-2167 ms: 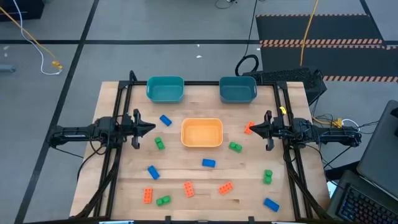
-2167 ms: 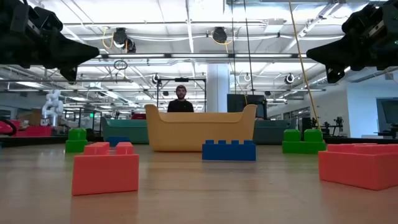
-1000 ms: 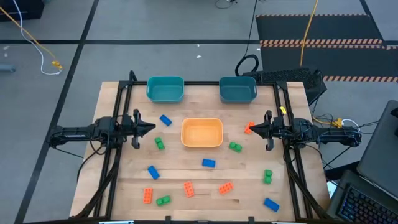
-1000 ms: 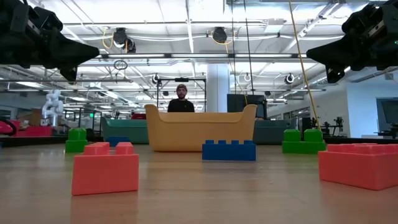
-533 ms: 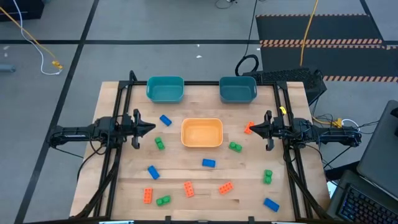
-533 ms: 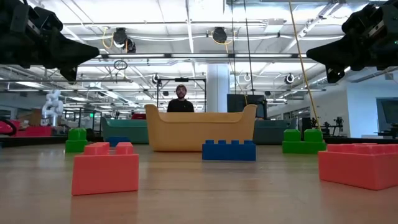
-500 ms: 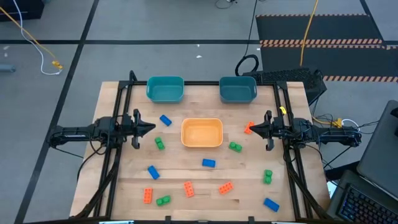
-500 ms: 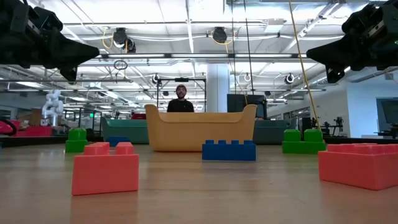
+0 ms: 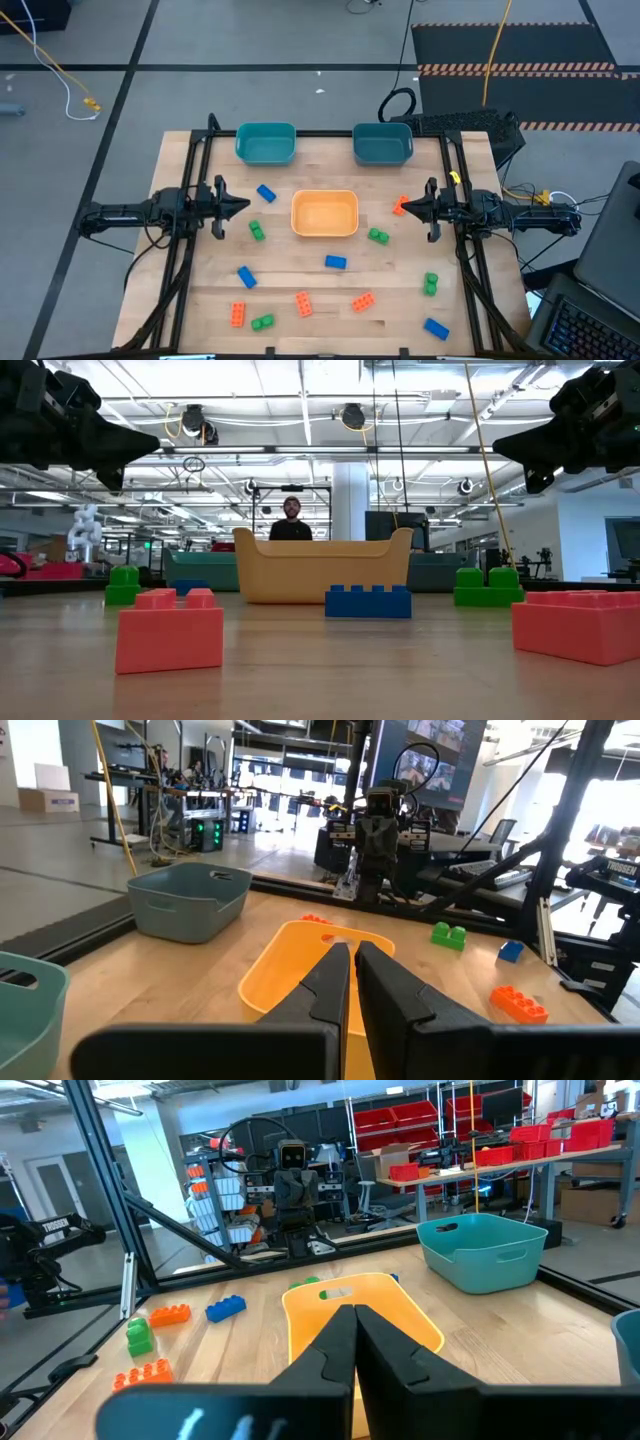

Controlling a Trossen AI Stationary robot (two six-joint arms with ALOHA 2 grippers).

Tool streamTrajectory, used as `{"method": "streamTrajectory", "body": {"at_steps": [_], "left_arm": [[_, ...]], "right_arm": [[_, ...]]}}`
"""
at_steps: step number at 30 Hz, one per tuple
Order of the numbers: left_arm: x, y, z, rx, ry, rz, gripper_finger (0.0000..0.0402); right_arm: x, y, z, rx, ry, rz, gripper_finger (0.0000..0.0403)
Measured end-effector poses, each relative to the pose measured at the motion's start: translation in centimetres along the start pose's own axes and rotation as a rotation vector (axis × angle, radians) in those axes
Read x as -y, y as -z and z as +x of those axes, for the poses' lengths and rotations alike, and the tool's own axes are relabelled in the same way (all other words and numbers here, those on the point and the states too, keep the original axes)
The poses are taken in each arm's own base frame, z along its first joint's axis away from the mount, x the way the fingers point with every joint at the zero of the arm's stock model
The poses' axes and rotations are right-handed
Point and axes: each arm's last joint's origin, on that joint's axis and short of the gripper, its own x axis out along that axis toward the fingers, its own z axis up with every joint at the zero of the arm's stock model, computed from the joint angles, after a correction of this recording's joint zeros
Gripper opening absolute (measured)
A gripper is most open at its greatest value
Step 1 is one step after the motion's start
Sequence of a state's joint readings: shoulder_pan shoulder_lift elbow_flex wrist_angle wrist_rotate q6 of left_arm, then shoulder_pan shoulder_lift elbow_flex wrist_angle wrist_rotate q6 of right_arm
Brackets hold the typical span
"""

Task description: Sort & place blocks by color

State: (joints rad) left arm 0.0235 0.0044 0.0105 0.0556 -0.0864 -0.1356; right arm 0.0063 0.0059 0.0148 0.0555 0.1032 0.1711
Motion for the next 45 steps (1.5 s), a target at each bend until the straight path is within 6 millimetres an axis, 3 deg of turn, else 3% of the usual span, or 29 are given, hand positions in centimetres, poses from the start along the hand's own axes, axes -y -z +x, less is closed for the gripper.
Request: {"method": "streamTrajectory", "body": {"at_steps": [20, 23, 29, 34, 39, 45], "left_arm": [[-0.1, -0.1, 0.0, 0.011, -0.027, -0.012, 0.0032], [-0.1, -0.3, -0.1, -0.001, -0.029, -0.052, 0.0069], [-0.2, -1.0, -0.3, -0.180, -0.144, -0.111, 0.0217], [0.1, -3.7, 0.3, -0.289, -0.197, -0.074, 0.0312], [0.4, -5.7, 2.5, -0.519, -0.305, 0.001, 0.0336], [0.2, -6.7, 6.6, -0.768, -0.367, 0.074, 0.0337]], "right_arm": [[0.0, 0.0, 0.0, 0.000, 0.000, 0.000, 0.0000], [0.0, 0.0, 0.0, 0.000, 0.000, 0.000, 0.0000], [0.1, -0.3, 0.0, 0.040, 0.053, -0.007, 0.0000], [0.1, -1.3, -0.1, 0.140, 0.107, -0.094, 0.0000], [0.3, -2.0, -0.3, 0.215, 0.219, -0.194, 0.0018], [0.5, -2.4, -0.4, 0.242, 0.316, -0.261, 0.0093]]}}
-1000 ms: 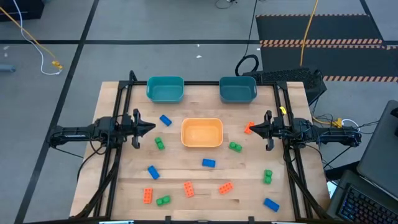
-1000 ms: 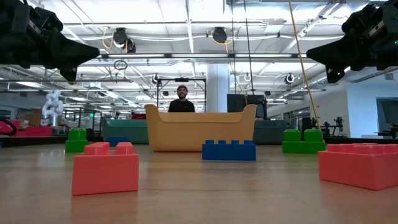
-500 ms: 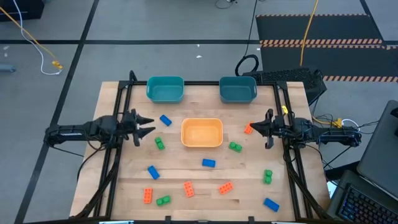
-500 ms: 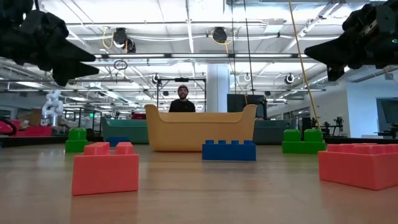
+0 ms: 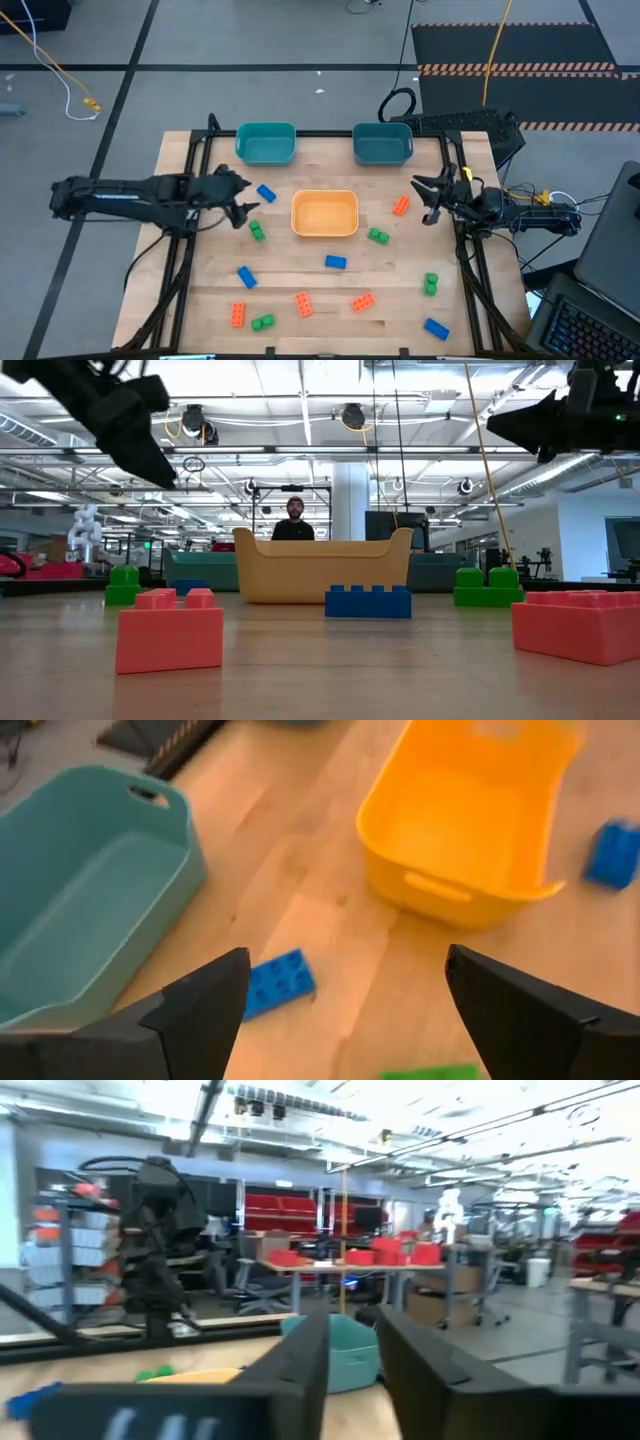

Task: Sort & place blocks by color
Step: Put the blue game piece into the green bin

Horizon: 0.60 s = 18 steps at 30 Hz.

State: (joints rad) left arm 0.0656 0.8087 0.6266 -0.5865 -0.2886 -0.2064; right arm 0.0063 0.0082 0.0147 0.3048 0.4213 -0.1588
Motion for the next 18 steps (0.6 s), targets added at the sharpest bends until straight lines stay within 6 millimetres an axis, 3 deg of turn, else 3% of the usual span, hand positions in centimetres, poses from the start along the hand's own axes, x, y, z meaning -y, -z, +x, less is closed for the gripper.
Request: {"method": "streamTrajectory", "body": {"at_steps": [5, 10, 13, 18], "left_arm": [[-0.4, -2.3, 2.0, -0.093, -0.066, 0.057, 0.0337], [-2.7, -3.2, 3.8, -0.178, -0.122, 0.003, 0.0337], [-4.0, -4.0, 4.6, -0.232, -0.083, -0.046, 0.0337], [-4.6, -5.6, 5.8, -0.401, -0.055, 0.010, 0.0337]], "right_arm": [[0.2, -0.9, 0.0, 0.080, 0.045, -0.028, 0.0179], [0.6, -1.8, -0.1, 0.145, 0.144, -0.095, 0.0248], [0.5, -1.5, 0.2, 0.080, 0.168, -0.206, 0.0268], [0.7, -3.5, 1.3, 0.042, 0.235, -0.300, 0.0273]]}}
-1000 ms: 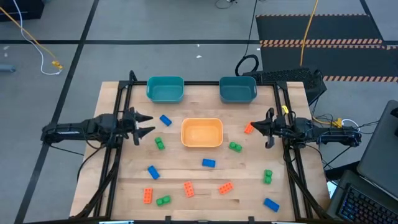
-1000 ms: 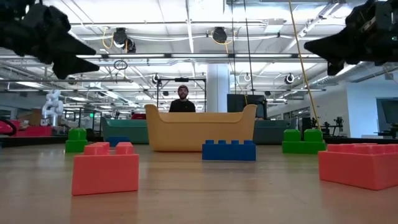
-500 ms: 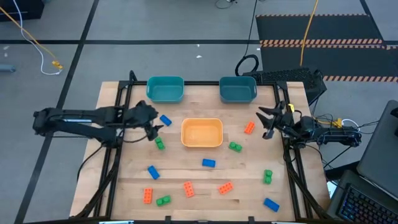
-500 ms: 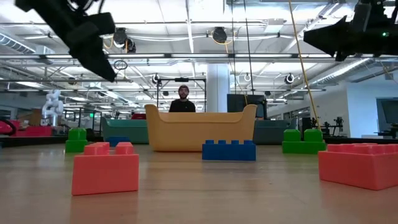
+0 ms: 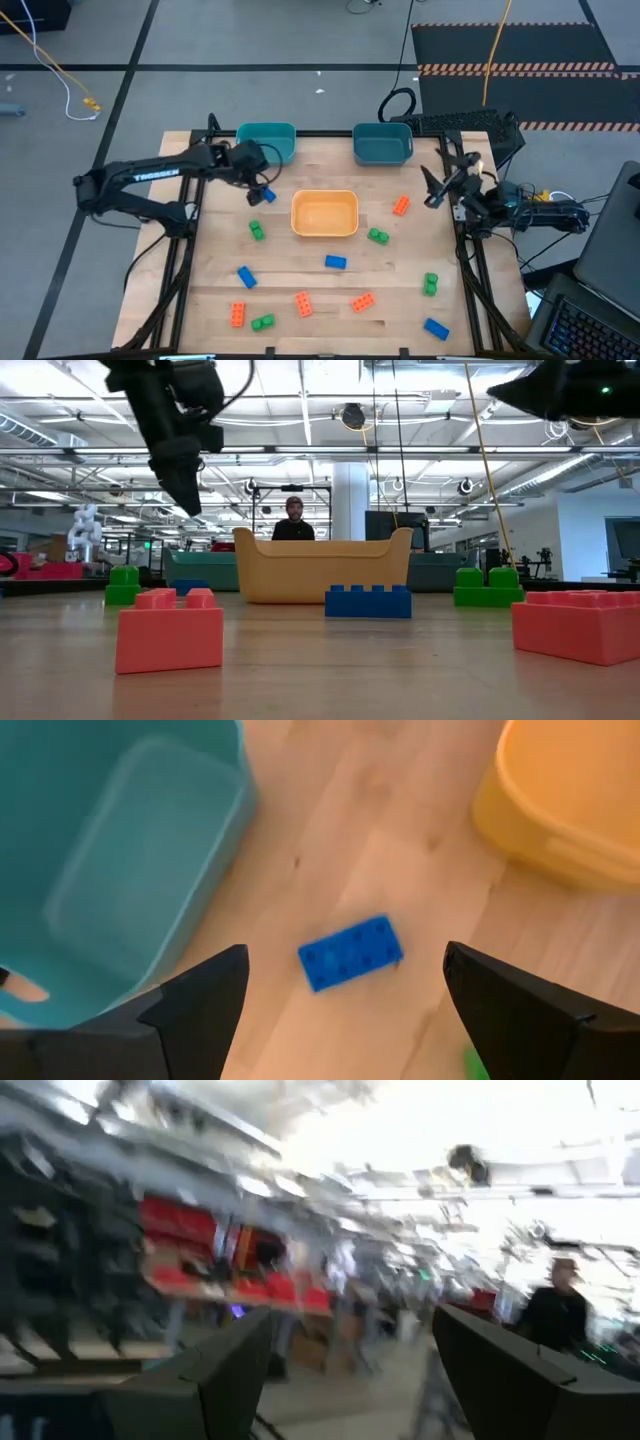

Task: Sort & place blocks by color
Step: Put the blue game piece into the green bin

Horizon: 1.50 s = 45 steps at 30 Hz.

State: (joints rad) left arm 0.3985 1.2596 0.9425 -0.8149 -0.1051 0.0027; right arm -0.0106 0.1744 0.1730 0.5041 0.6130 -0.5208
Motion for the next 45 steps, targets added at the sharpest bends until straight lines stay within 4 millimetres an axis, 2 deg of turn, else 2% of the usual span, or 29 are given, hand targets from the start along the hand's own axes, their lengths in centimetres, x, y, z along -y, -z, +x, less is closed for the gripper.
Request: {"method": "streamTrajectory", "body": {"at_steps": [6, 9, 13, 16, 20, 24, 27, 31, 39, 45], "left_arm": [[0.2, -2.0, 0.8, -0.136, 0.048, 0.122, 0.0337], [0.3, -2.4, 1.2, -0.155, 0.068, 0.182, 0.0337], [0.5, -2.2, 1.9, -0.212, 0.081, 0.263, 0.0337], [0.9, -2.0, 2.2, -0.244, 0.093, 0.312, 0.0337], [1.3, -2.4, 2.3, -0.199, 0.070, 0.414, 0.0337], [1.9, -2.9, 2.3, -0.157, 0.007, 0.551, 0.0337], [2.0, -3.2, 2.4, -0.132, 0.007, 0.587, 0.0337], [2.4, -3.2, 3.8, -0.167, 0.037, 0.615, 0.0337], [2.8, -2.8, 7.9, -0.326, 0.081, 0.632, 0.0337], [2.6, -2.6, 8.8, -0.361, 0.096, 0.674, 0.0337]], "right_arm": [[-1.8, 1.8, 1.1, -0.223, -0.064, 0.027, 0.0271], [-2.7, 2.9, 1.5, -0.308, -0.083, 0.025, 0.0271], [-3.4, 3.5, 1.7, -0.357, -0.107, 0.130, 0.0270], [-3.9, 3.9, 1.8, -0.372, -0.194, 0.192, 0.0270], [-4.4, 4.5, 1.5, -0.397, -0.276, 0.244, 0.0270], [-4.4, 4.6, 1.5, -0.407, -0.272, 0.292, 0.0270], [-4.4, 4.6, 1.5, -0.402, -0.272, 0.288, 0.0270], [-4.4, 4.4, 1.5, -0.377, -0.273, 0.270, 0.0270], [-4.1, 3.8, 1.8, -0.299, -0.240, 0.181, 0.0270], [-3.9, 3.6, 1.9, -0.282, -0.206, 0.098, 0.0270]]}}
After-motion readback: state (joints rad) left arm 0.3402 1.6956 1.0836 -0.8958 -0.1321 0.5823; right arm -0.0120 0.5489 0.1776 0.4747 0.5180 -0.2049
